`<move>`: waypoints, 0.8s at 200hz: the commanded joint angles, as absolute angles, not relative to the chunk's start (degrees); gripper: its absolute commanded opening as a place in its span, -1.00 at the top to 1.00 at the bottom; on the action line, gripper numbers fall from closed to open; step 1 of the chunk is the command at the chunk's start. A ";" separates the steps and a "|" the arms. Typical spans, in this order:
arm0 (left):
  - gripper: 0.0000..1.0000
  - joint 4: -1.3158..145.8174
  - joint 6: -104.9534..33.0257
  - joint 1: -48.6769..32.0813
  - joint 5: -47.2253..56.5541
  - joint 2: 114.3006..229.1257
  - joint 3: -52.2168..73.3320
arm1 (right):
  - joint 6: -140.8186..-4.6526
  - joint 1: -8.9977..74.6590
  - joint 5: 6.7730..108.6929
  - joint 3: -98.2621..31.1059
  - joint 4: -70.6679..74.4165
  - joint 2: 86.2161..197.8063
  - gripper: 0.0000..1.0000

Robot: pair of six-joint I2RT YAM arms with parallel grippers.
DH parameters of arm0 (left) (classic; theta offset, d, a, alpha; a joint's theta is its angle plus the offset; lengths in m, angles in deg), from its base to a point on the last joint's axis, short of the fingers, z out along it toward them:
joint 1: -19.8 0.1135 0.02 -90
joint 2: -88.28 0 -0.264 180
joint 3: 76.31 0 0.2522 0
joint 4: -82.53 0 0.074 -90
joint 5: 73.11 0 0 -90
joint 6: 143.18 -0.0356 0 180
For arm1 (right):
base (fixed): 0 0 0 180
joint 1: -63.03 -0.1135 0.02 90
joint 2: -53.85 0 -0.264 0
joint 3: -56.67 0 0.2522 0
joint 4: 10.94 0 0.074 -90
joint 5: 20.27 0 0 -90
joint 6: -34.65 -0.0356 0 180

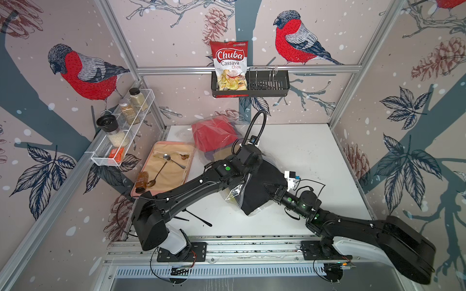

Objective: Take the trousers out of the vacuum bag
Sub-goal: Take out the trousers from the vacuum bag.

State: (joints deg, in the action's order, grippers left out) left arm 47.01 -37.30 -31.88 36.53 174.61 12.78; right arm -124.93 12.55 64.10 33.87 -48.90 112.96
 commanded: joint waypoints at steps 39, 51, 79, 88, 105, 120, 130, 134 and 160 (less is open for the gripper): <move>1.00 48.75 -37.84 -30.85 37.02 174.59 12.54 | -122.57 12.65 69.51 29.78 -22.37 96.89 1.00; 1.00 48.69 -37.89 -30.52 37.02 174.59 12.49 | -122.21 12.72 70.37 28.72 -18.09 93.38 1.00; 1.00 49.25 -37.95 -29.86 36.19 175.03 12.22 | -121.74 13.35 71.71 26.36 -10.00 87.07 1.00; 1.00 49.59 -37.90 -29.81 35.89 175.03 12.01 | -121.32 13.61 71.73 25.31 -7.70 85.86 1.00; 1.00 49.97 -37.78 -29.79 35.78 175.10 11.56 | -120.17 13.72 72.92 23.40 -3.86 83.75 1.00; 1.00 49.89 -37.89 -29.79 36.10 175.38 11.31 | -119.08 13.90 74.72 21.65 -0.55 82.11 1.00; 1.00 49.83 -37.82 -29.85 36.33 175.47 11.13 | -118.15 14.07 75.79 20.55 0.93 81.01 1.00; 1.00 49.80 -37.80 -29.83 36.47 175.47 10.98 | -117.83 14.20 76.35 20.09 1.47 80.49 1.00; 1.00 49.77 -37.60 -29.73 36.86 175.17 9.92 | -115.75 15.45 78.27 16.19 5.54 78.33 1.00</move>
